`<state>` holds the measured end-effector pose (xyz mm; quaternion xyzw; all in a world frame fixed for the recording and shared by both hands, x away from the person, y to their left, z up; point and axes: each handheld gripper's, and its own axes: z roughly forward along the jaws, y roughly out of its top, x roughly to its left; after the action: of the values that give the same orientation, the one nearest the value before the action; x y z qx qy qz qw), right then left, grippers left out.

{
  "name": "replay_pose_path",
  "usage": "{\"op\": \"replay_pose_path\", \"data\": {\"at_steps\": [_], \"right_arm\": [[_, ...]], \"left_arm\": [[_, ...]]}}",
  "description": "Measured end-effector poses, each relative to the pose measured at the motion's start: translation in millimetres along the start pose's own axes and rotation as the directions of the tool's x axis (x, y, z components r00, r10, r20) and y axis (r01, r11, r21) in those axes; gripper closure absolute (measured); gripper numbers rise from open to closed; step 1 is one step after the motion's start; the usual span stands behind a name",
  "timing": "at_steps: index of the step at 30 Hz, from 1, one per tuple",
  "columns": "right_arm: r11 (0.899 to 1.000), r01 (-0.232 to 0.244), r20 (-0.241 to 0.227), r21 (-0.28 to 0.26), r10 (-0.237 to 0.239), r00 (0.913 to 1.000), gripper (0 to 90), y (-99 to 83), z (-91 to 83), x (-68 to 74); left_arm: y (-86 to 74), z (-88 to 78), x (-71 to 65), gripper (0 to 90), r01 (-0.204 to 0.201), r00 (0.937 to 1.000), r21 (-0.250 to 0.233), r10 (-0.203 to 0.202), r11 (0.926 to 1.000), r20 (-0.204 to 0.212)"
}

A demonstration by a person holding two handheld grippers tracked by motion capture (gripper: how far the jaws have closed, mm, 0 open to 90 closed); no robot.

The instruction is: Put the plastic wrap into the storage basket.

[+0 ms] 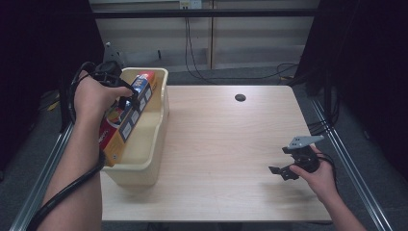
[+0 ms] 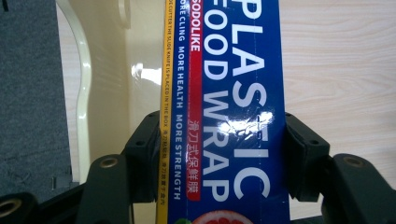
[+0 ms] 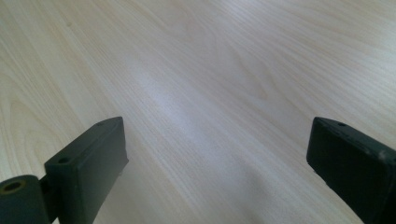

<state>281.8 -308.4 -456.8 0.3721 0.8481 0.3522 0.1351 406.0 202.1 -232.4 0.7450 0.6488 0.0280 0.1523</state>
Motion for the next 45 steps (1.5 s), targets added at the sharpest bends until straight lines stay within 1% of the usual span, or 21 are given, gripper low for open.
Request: {"op": "replay_pose_path", "data": {"at_steps": [1,3,4,5,6,7,9,10,11,15,20,21,23,26,27,28,33,35,39,44,45], "right_arm": [[1.000,0.000,0.003,0.000,0.000,1.0000,4.7,0.0,0.0,0.1],[1.000,0.000,-0.001,0.001,0.000,1.0000,4.7,0.2,0.0,0.4],[1.000,0.002,0.009,0.005,-0.002,1.0000,4.7,0.4,-0.2,0.7],[1.000,0.000,0.001,-0.001,0.000,1.0000,4.7,0.3,-0.1,0.5],[1.000,0.000,0.006,0.004,0.000,1.0000,4.7,0.5,-0.3,0.7],[1.000,0.000,0.004,0.001,0.000,1.0000,4.7,0.4,-0.2,0.7],[1.000,0.001,-0.002,-0.002,-0.001,1.0000,4.7,0.5,-0.1,0.6],[1.000,0.002,0.000,0.001,-0.002,1.0000,4.7,0.5,-0.2,0.7],[1.000,0.003,0.001,0.001,-0.003,1.0000,4.7,0.6,-0.4,0.8],[1.000,0.002,-0.007,0.000,-0.002,1.0000,4.6,0.7,-1.4,0.5],[1.000,0.003,0.000,-0.001,-0.003,1.0000,4.6,0.6,-0.5,1.3],[1.000,-0.003,-0.002,0.002,0.003,1.0000,4.6,0.7,-0.6,1.9],[1.000,0.000,-0.004,-0.002,0.000,1.0000,4.6,0.8,-0.3,1.8],[1.000,0.001,-0.004,-0.003,-0.001,1.0000,4.6,0.8,-0.5,1.5],[1.000,0.002,-0.006,-0.003,-0.002,1.0000,4.6,0.8,-0.6,1.3],[1.000,0.002,-0.005,-0.004,-0.002,1.0000,4.6,0.8,-0.7,1.3],[1.000,0.000,-0.001,-0.005,0.000,1.0000,4.6,1.1,-1.5,1.5],[1.000,-0.001,-0.003,-0.012,0.001,1.0000,4.6,1.3,-1.8,1.2],[1.000,-0.006,-0.007,-0.014,0.006,1.0000,4.6,1.6,-2.5,0.9],[1.000,-0.002,-0.004,-0.016,0.002,1.0000,4.6,1.6,-2.1,0.6],[1.000,-0.001,-0.006,-0.016,0.001,1.0000,4.6,1.6,-2.0,0.6]], "left_arm": [[-0.1,1.8,0.3,40.8,-0.003,1.0000,0.006,0.003,1.0000,-0.001],[-0.3,5.3,0.7,40.8,0.005,1.0000,0.011,-0.005,0.9999,0.000],[-0.3,6.7,1.4,40.8,0.010,0.9999,0.013,-0.010,0.9999,0.003],[-0.3,7.9,2.1,40.8,0.010,0.9999,0.015,-0.010,0.9998,0.003],[-0.6,9.1,1.9,40.8,0.018,0.9998,0.016,-0.018,0.9997,-0.001],[-0.6,10.4,2.4,40.8,0.016,0.9998,0.014,-0.016,0.9998,-0.007],[-0.9,12.4,2.4,40.8,0.026,0.9996,0.020,-0.026,0.9994,-0.007],[-0.8,13.4,3.2,40.8,0.022,0.9997,0.023,-0.022,0.9995,-0.009],[-1.2,15.0,3.0,40.8,0.027,0.9996,0.020,-0.027,0.9994,-0.011],[-1.9,20.2,3.9,40.8,0.030,0.9995,0.038,-0.030,0.9988,-0.007],[-2.3,25.7,3.8,40.7,0.031,0.9995,0.046,-0.031,0.9985,-0.009],[-2.4,26.6,3.8,40.7,0.036,0.9993,0.045,-0.035,0.9983,-0.009],[-2.5,28.4,3.2,40.8,0.031,0.9994,0.048,-0.030,0.9984,-0.015],[-2.8,30.6,3.9,40.7,0.034,0.9993,0.050,-0.034,0.9982,-0.014],[-3.0,31.3,4.2,40.7,0.037,0.9992,0.050,-0.037,0.9980,-0.017],[-3.3,32.4,4.1,40.7,0.045,0.9989,0.052,-0.045,0.9976,-0.011],[-4.4,40.2,5.2,40.7,0.059,0.9981,0.053,-0.058,0.9969,-0.020],[-5.1,44.3,6.2,40.7,0.070,0.9975,0.057,-0.070,0.9959,-0.011],[-5.2,52.6,4.3,40.7,0.069,0.9975,0.073,-0.068,0.9949,-0.020],[-4.8,60.0,2.4,40.6,0.069,0.9976,0.085,-0.069,0.9940,-0.009],[-4.9,61.3,1.6,40.6,0.075,0.9972,0.086,-0.075,0.9934,-0.009]]}}
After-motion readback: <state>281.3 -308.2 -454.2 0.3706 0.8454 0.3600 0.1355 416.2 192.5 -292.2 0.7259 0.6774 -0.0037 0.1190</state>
